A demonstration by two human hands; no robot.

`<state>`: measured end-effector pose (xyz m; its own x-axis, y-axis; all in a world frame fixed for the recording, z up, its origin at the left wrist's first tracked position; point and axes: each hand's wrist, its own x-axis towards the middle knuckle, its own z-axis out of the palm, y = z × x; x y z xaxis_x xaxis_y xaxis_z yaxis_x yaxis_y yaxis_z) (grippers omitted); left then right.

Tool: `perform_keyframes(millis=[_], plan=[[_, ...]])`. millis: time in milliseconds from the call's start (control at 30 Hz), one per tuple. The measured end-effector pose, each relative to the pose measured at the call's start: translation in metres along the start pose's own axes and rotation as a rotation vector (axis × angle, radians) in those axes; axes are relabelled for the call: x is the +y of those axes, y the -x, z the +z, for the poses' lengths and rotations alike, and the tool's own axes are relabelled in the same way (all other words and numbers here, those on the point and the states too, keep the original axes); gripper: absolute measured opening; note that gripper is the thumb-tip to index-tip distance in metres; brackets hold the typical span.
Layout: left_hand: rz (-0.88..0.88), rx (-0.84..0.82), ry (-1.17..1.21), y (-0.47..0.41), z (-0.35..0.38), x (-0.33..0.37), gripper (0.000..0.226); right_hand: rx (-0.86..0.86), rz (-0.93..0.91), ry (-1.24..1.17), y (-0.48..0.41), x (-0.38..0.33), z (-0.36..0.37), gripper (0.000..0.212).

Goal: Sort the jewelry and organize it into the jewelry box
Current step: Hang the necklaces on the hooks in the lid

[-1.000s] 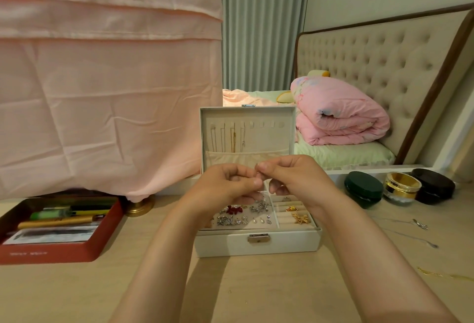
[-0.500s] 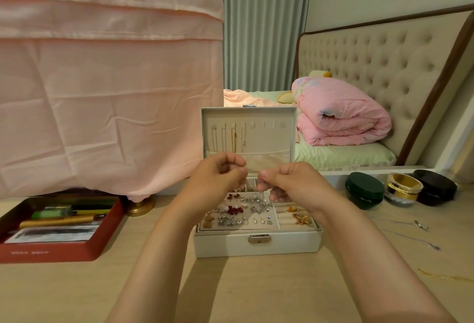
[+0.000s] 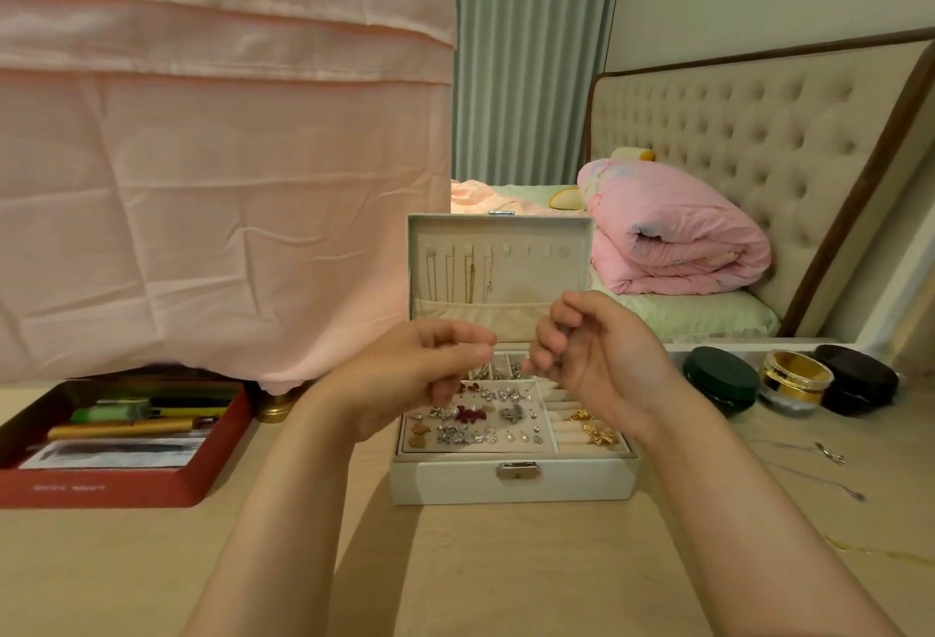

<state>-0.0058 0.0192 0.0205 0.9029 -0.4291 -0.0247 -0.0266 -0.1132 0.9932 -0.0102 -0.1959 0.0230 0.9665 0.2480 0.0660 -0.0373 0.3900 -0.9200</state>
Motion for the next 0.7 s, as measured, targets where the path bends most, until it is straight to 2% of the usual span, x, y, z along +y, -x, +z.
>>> perform_keyframes(millis=[67,267,333,467,533,600,700], plan=[[-0.016,-0.036,-0.163,0.004,-0.002,0.004,0.021,0.014,-0.012,0.009,0.002,-0.004,0.002,0.040],[-0.006,-0.102,-0.297,0.013,0.002,0.013,0.016,0.053,-0.054,0.109,0.008,-0.008,0.006,0.034],[0.063,-0.093,-0.179,0.013,0.001,0.014,0.014,0.062,-0.061,0.134,0.010,-0.009,0.006,0.031],[0.229,-0.071,0.308,0.007,-0.001,0.017,0.018,0.034,-0.037,0.177,0.012,-0.010,0.001,0.027],[0.268,-0.089,0.458,0.004,0.001,0.021,0.020,0.003,-0.017,0.180,0.012,-0.012,-0.002,0.029],[0.254,-0.125,0.473,-0.001,0.004,0.028,0.021,-0.030,0.005,0.193,0.011,-0.014,-0.003,0.032],[0.220,-0.133,0.355,-0.016,0.006,0.042,0.021,-0.093,0.074,0.189,0.003,-0.018,-0.001,0.040]])
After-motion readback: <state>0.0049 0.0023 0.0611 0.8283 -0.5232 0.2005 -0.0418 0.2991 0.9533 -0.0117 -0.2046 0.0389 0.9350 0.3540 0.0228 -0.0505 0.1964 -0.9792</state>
